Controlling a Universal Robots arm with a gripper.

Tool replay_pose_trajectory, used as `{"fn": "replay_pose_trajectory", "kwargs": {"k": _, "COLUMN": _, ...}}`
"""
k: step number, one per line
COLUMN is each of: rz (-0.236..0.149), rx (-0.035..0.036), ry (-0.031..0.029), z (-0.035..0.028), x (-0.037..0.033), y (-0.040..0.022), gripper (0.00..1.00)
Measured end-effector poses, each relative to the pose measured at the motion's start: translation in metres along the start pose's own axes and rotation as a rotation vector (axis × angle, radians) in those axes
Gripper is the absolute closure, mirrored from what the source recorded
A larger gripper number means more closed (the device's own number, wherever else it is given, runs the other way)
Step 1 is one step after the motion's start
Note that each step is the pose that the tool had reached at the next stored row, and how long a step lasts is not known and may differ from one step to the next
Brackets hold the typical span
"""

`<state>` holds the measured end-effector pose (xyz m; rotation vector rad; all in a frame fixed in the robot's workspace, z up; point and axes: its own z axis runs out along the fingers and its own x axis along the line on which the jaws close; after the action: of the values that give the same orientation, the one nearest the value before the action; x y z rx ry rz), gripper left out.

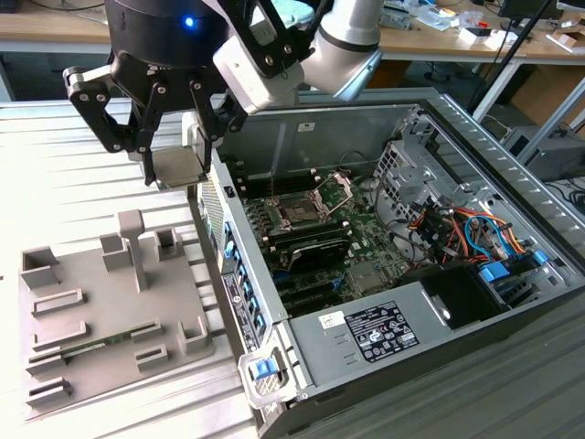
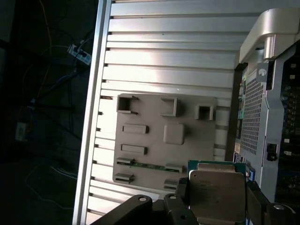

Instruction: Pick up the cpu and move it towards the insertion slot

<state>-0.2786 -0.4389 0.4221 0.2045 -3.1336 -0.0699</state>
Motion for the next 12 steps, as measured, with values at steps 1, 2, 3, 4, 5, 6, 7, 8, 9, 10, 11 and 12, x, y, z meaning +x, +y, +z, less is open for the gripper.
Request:
{"fn": "replay_pose_trajectory", "kwargs": {"k": 1, "rz": 0.0, "rx": 0.0, "ry": 0.0, "z": 0.0, "x": -0.0003, "y": 0.0, "gripper": 0.45}}
{"fn": "replay_pose_trajectory", "kwargs": {"k": 2, "rz": 0.0, "rx": 0.0, "ry": 0.0, "z": 0.0, "x": -0.0006, "y": -0.0001, "gripper": 0.45}}
{"fn": "replay_pose_trajectory", "kwargs": {"k": 3, "rz": 0.0, "rx": 0.0, "ry": 0.0, "z": 0.0, "x": -0.0009, "y": -0.0001, "gripper": 0.45}}
{"fn": "replay_pose_trajectory", "kwargs": {"k": 4, "rz": 0.0, "rx": 0.0, "ry": 0.0, "z": 0.0, "x": -0.0011, "y": -0.0002, "gripper": 0.45}}
{"fn": "replay_pose_trajectory", "kwargs": {"k": 5, "rz": 0.0, "rx": 0.0, "ry": 0.0, "z": 0.0, "x": -0.0014, "y": -0.0002, "gripper": 0.45}}
{"fn": "replay_pose_trajectory", "kwargs": {"k": 6, "rz": 0.0, "rx": 0.0, "ry": 0.0, "z": 0.0001, "x": -0.0019, "y": -0.0003, "gripper": 0.45}}
{"fn": "replay_pose_trajectory", "kwargs": {"k": 7, "rz": 0.0, "rx": 0.0, "ry": 0.0, "z": 0.0001, "x": -0.0023, "y": -0.0003, "gripper": 0.45}}
{"fn": "replay_pose_trajectory", "kwargs": {"k": 8, "rz": 0.0, "rx": 0.0, "ry": 0.0001, "z": 0.0001, "x": -0.0032, "y": -0.0004, "gripper": 0.45}}
{"fn": "replay_pose_trajectory", "kwargs": {"k": 9, "rz": 0.0, "rx": 0.0, "ry": 0.0, "z": 0.0001, "x": -0.0037, "y": -0.0005, "gripper": 0.45}}
{"fn": "replay_pose_trajectory", "kwargs": {"k": 10, "rz": 0.0, "rx": 0.0, "ry": 0.0, "z": 0.0001, "x": -0.0041, "y": -0.0006, "gripper": 0.45}}
{"fn": "replay_pose_trajectory", "kwargs": {"k": 11, "rz": 0.0, "rx": -0.0001, "ry": 0.0, "z": 0.0002, "x": -0.0047, "y": -0.0006, "gripper": 0.45}}
{"fn": "replay_pose_trajectory", "kwargs": {"k": 12, "rz": 0.0, "rx": 0.0, "ry": 0.0001, "z": 0.0002, "x": -0.0051, "y": -0.0007, "gripper": 0.45}}
